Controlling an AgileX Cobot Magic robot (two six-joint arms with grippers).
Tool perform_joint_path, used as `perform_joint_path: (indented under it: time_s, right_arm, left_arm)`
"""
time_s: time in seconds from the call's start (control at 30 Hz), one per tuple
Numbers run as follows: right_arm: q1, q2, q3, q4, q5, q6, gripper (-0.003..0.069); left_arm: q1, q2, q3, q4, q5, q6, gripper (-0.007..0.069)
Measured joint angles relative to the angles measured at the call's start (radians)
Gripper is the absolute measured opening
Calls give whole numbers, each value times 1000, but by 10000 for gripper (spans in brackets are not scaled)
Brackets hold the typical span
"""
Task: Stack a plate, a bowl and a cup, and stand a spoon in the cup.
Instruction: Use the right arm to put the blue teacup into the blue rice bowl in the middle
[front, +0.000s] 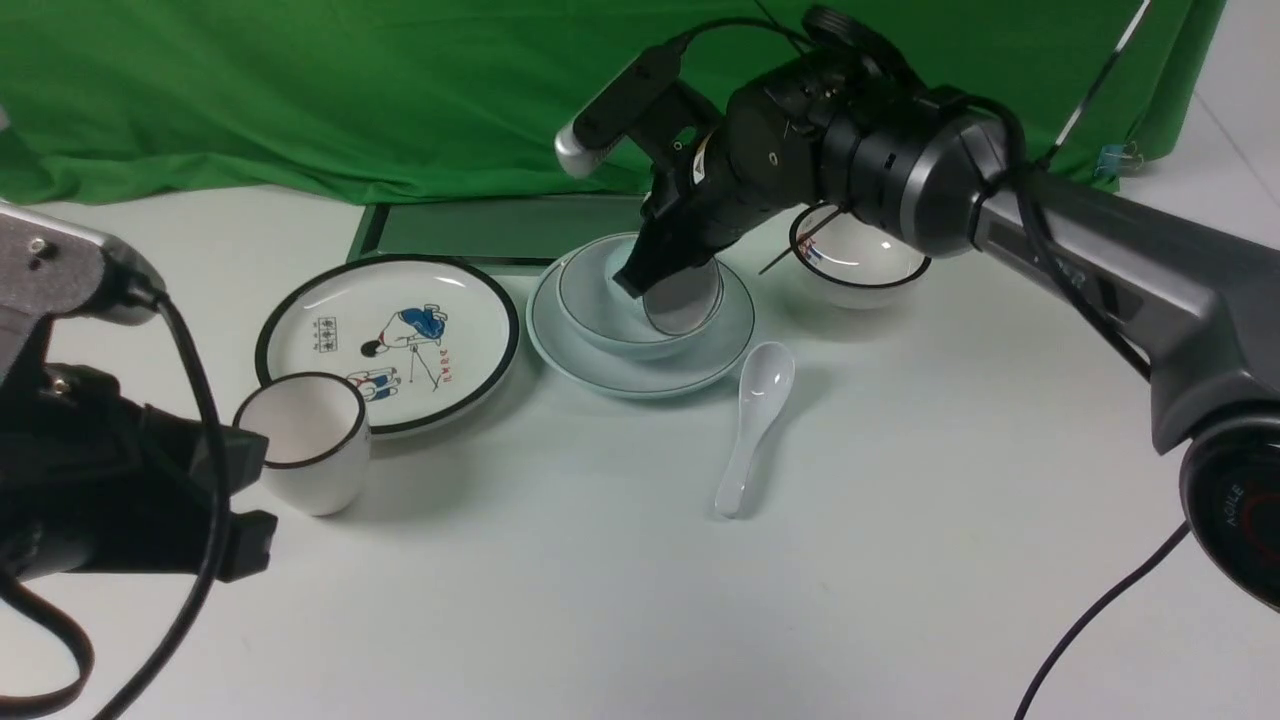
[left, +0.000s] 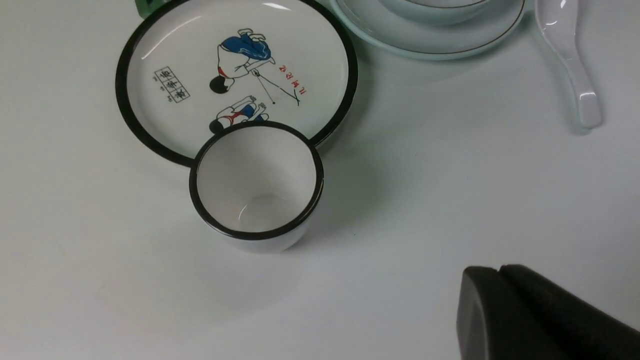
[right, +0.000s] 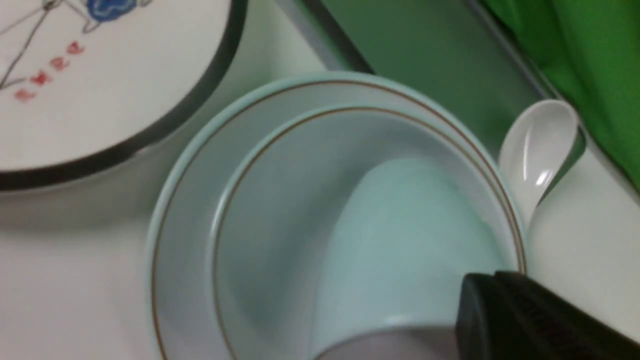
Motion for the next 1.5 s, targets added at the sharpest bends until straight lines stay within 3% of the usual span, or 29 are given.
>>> perform_joint_path:
  time_s: [0.3,0.43,0.53,0.63,0.8,0.9,1.03,1.23,1.33,1.4,1.5]
  right_arm:
    - [0,-3,0,-14,-23,129,111]
    - [0,-19,-18,-7,177,106,226]
    - [-2,-37,-38,5,360,59,366]
    - [-23,-34,-41,88,384,111,405]
    - [-61,-5,-41,353,288,199,412]
    - [-65,8,-41,441,202,256,413]
    - [-65,25,-41,469,132,296,398]
    - [-65,60,-41,475,22,320,221]
    - [-65,60,-41,469,-5,328,178]
    - [-65,60,-41,469,-6,330,185]
    - [-65,55,-41,467,27,331,292]
  left_arm:
    - [0,0,0,0,0,0,-31]
    - [0,0,0,0,0,0,-31]
    - [0,0,0,0,-3,0,-31]
    - [0,0,0,-11,-7,0,-31]
    - [0,0,0,-18,-7,0,-31]
    - [0,0,1,-19,-6,0,-31]
    - [0,0,5,-19,-6,0,-31]
    - [0,0,9,-19,-6,0,-31]
    - [0,0,9,-19,-6,0,-31]
    - [0,0,9,-19,-6,0,-31]
    - [0,0,9,-19,-6,0,-31]
